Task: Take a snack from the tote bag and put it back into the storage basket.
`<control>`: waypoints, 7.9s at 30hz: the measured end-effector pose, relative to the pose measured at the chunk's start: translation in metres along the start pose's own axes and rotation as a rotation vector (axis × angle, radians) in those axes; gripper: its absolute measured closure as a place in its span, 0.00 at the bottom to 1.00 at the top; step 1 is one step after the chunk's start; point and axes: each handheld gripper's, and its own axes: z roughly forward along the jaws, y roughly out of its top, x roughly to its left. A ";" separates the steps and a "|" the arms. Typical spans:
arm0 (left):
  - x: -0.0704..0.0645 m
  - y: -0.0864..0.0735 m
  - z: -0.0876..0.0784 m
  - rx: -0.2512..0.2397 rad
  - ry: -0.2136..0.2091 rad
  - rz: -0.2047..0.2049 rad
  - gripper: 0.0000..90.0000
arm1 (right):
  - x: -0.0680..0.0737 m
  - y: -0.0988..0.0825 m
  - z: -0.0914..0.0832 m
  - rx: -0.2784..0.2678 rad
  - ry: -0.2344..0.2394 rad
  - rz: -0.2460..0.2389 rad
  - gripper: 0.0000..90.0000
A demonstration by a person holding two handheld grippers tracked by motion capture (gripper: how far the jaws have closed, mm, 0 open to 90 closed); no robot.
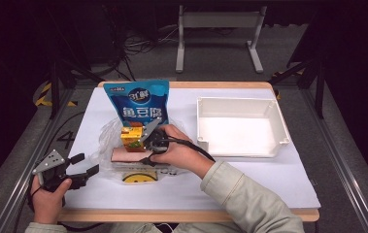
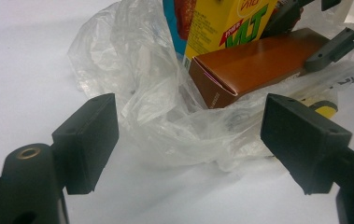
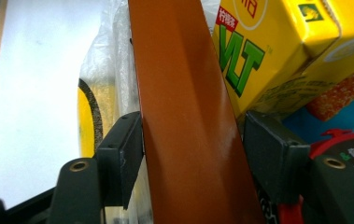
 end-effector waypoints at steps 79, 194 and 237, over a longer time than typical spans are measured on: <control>0.000 0.000 0.011 0.060 -0.062 0.020 0.24 | 0.010 0.015 -0.003 0.097 -0.034 -0.150 0.47; 0.002 0.011 0.010 -0.014 -0.084 0.090 0.01 | -0.026 -0.017 -0.185 -0.167 -0.124 -0.004 0.47; 0.000 0.009 0.006 -0.031 -0.088 0.088 0.01 | -0.095 -0.099 -0.241 -0.122 -0.248 0.114 0.47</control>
